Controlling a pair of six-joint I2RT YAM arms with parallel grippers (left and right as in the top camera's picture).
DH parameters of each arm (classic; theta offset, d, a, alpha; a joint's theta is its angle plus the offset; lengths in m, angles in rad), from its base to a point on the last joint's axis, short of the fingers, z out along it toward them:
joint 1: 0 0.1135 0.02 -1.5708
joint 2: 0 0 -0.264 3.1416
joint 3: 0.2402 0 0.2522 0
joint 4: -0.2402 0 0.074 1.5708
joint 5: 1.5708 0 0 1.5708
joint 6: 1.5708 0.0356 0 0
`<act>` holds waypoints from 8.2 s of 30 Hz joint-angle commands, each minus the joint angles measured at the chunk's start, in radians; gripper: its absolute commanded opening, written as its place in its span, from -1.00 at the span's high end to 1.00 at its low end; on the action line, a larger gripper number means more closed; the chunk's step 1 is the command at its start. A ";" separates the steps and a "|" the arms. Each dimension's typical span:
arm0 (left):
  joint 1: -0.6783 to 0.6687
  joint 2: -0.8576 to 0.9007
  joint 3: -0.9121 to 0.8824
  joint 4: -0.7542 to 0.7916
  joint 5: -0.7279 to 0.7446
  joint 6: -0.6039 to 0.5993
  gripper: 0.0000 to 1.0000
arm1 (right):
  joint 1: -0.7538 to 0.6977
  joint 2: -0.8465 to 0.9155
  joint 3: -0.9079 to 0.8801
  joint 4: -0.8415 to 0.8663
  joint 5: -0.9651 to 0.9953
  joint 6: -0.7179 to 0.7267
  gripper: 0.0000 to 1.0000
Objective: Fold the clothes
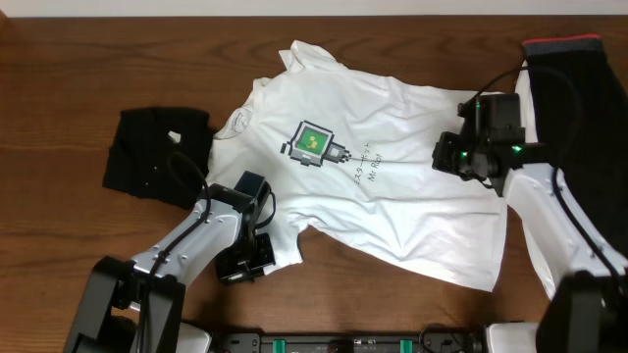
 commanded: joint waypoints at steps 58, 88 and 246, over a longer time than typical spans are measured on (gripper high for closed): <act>0.004 0.122 0.016 0.061 0.103 0.015 0.88 | -0.037 0.318 0.019 0.158 0.113 -0.014 0.84; 0.004 -0.093 0.196 0.010 0.097 0.100 0.35 | -0.227 0.083 0.217 0.032 -0.153 -0.104 0.27; 0.122 -0.225 -0.273 0.220 0.212 -0.079 0.42 | -0.213 -0.158 0.370 -0.587 -0.045 -0.192 -0.36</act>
